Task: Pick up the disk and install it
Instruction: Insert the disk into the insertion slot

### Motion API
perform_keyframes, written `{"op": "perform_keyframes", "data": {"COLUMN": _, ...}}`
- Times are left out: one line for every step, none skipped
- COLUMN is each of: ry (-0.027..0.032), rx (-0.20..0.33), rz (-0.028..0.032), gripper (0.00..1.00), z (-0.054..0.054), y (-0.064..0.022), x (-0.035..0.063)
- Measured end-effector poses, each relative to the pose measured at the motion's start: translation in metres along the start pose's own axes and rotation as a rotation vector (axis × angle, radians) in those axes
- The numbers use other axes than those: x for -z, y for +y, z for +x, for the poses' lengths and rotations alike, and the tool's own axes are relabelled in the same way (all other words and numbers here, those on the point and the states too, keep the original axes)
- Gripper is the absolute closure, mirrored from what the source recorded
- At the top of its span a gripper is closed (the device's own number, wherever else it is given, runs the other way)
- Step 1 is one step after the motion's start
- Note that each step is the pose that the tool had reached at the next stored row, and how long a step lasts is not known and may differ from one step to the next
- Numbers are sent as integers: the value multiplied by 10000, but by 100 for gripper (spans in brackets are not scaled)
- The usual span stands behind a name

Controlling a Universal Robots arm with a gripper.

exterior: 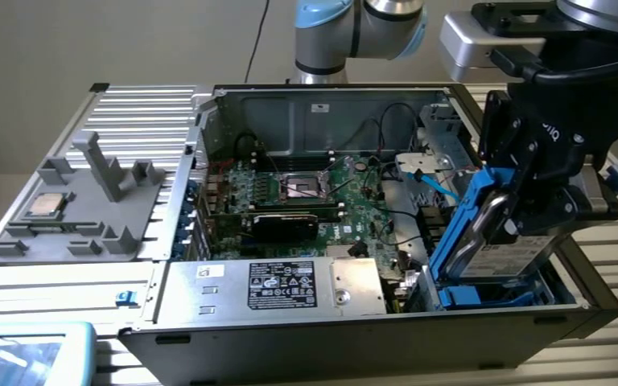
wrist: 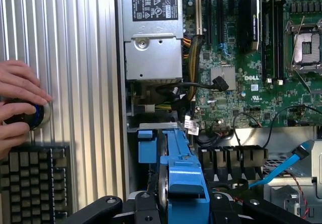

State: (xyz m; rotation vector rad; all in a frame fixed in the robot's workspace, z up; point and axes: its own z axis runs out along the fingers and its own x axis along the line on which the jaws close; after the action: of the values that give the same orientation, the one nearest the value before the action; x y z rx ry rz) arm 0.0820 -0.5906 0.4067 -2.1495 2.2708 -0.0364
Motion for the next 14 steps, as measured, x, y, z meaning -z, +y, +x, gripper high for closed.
{"op": "perform_keyframes", "data": {"ry": -4, "rx": 0, "rz": -1, "gripper": 63, "z": 0, "y": 0, "x": -1}}
{"op": "perform_keyframes", "data": {"ry": -9, "rx": 0, "rz": -1, "gripper": 63, "z": 0, "y": 0, "x": -2}}
{"op": "perform_keyframes", "data": {"ry": -17, "rx": 0, "rz": -1, "gripper": 63, "z": 0, "y": 0, "x": -3}}
{"op": "perform_keyframes", "data": {"ry": -25, "rx": 0, "rz": -1, "gripper": 63, "z": -1, "y": 0, "x": -4}}
{"op": "perform_keyframes", "data": {"ry": -33, "rx": 0, "rz": -2, "gripper": 63, "z": 0, "y": 0, "x": -5}}
{"op": "perform_keyframes", "data": {"ry": -42, "rx": -1, "rz": -2, "gripper": 63, "z": -1, "y": 0, "x": -5}}
{"op": "perform_keyframes", "data": {"ry": -50, "rx": -1, "rz": -3, "gripper": 63, "z": -1, "y": 0, "x": -6}}
{"op": "perform_keyframes", "data": {"ry": -58, "rx": -2, "rz": -3, "gripper": 63, "z": -1, "y": 1, "x": -7}}
{"op": "perform_keyframes", "data": {"ry": -65, "rx": -2, "rz": -4, "gripper": 63, "z": -1, "y": 1, "x": -9}}
{"op": "perform_keyframes", "data": {"ry": -73, "rx": -2, "rz": -4, "gripper": 63, "z": 0, "y": 1, "x": -12}}
{"op": "perform_keyframes", "data": {"ry": -83, "rx": -3, "rz": -5, "gripper": 63, "z": 0, "y": 1, "x": -16}}
{"op": "perform_keyframes", "data": {"ry": -94, "rx": -3, "rz": -5, "gripper": 63, "z": 0, "y": 1, "x": -22}}
{"op": "perform_keyframes", "data": {"ry": -104, "rx": -4, "rz": -6, "gripper": 63, "z": 0, "y": 1, "x": -26}}
{"op": "perform_keyframes", "data": {"ry": -117, "rx": -2, "rz": -7, "gripper": 63, "z": -1, "y": 1, "x": -29}}
